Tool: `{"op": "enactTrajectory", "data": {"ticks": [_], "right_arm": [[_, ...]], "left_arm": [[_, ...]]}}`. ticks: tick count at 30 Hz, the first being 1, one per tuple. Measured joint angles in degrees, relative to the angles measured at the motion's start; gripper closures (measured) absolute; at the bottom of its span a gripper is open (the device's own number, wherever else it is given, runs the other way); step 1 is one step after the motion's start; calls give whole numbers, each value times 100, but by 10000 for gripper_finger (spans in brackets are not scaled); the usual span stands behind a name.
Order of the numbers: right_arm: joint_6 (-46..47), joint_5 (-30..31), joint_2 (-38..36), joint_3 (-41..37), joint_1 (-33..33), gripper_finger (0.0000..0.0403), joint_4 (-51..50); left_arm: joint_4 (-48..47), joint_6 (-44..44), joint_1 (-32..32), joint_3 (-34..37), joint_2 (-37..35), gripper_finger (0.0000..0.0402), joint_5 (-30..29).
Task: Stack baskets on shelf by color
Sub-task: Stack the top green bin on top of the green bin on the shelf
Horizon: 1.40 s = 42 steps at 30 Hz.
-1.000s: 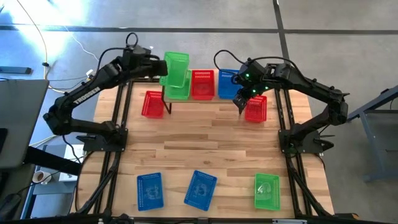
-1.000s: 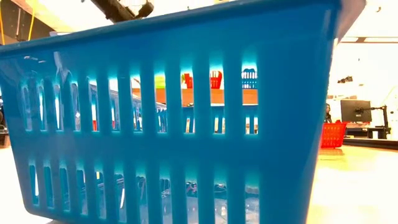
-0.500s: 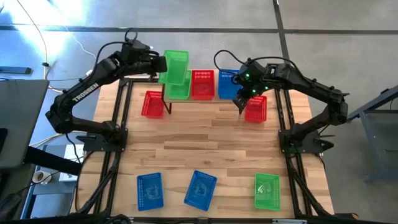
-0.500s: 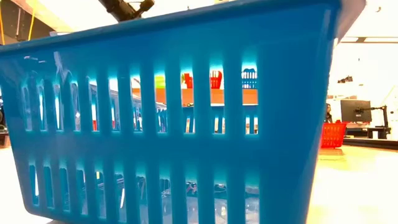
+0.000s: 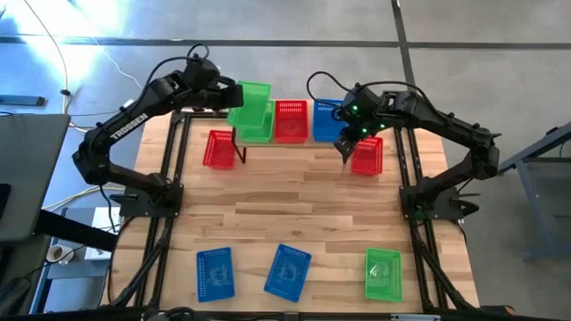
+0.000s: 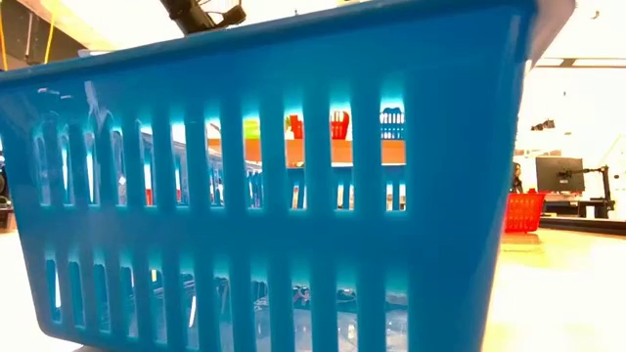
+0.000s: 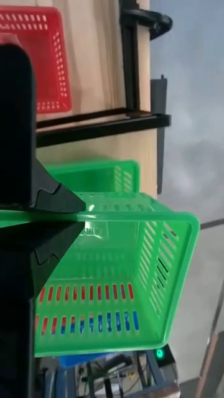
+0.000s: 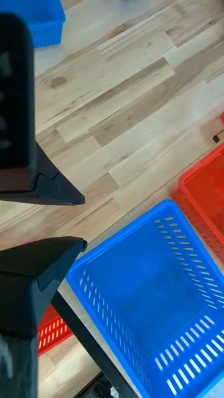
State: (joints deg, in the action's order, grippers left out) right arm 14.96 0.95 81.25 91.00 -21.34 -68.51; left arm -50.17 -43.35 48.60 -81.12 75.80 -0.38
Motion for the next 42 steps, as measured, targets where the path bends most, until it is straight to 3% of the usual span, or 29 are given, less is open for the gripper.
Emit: {"op": "enactTrajectory", "data": {"ticks": [13,42], "right_arm": [[-1,-2,0,0,1,324,0],[-48,-4,0,0,0,324,-106]], "left_arm": [[0,-254,-4,2,514,395,168],[-297,-511,-76,2,522,382,-179]]}}
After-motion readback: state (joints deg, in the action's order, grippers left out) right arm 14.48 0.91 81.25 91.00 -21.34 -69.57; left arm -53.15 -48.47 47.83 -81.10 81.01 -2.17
